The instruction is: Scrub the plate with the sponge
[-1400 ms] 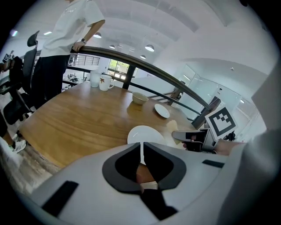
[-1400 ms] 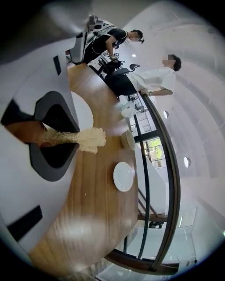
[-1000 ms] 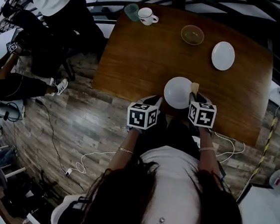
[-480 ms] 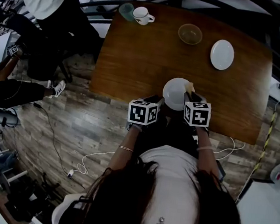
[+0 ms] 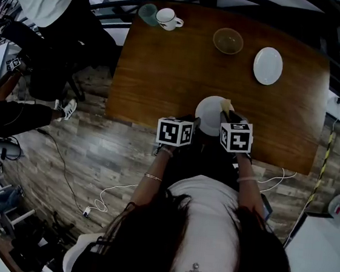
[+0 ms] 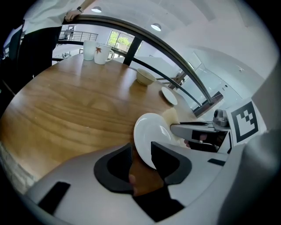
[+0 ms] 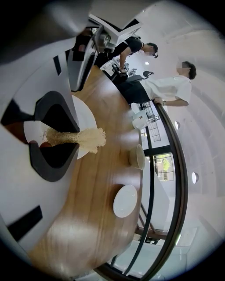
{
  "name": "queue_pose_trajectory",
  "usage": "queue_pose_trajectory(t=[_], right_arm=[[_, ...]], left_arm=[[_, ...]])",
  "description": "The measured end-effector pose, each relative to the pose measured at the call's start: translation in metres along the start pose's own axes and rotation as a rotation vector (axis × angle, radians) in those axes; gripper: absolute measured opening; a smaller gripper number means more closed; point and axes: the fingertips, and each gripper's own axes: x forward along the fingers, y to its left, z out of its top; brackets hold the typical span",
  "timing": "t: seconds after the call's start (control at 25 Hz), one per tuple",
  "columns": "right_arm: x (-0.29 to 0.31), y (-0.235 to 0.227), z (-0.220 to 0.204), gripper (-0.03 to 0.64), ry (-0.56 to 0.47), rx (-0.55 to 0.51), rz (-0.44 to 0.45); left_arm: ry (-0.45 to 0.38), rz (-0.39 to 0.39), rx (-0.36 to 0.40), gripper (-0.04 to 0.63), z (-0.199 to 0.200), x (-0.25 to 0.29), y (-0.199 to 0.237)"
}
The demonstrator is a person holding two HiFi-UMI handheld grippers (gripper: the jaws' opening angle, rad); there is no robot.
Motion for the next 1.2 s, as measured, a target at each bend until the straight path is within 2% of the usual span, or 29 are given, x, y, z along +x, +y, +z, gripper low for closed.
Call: queue_pose_trajectory(t=[0.2,0.68,0.84,1.0,1.2], right_arm=[[0.001,0.000,-0.001,0.089,0.010,0.005,0.007],[0.007,0.004,-0.001,0.089,0.034,-0.001,0.023],[0.006,0.005,-0.002,0.089,0.039,-0.001,0.029],[0.011,0.005,-0.002,0.089,0.044,-0.001,0.031],[0.014,0.006,-0.002,0.089,0.051,-0.005,0.038]], left_arm=[[0.032,0.014,-0.032,0.138,0.000,0.005,0.003],[0.130,0.043,-0.045,0.141,-0.007,0.014,0.006],[0.152,0.071,-0.032,0.141,-0.008,0.014,0.007],[0.187,0.121,0.021,0.141,-0.010,0.017,0.009],[0.239,0.133,0.025,0.141,-0.010,0.018,0.009]])
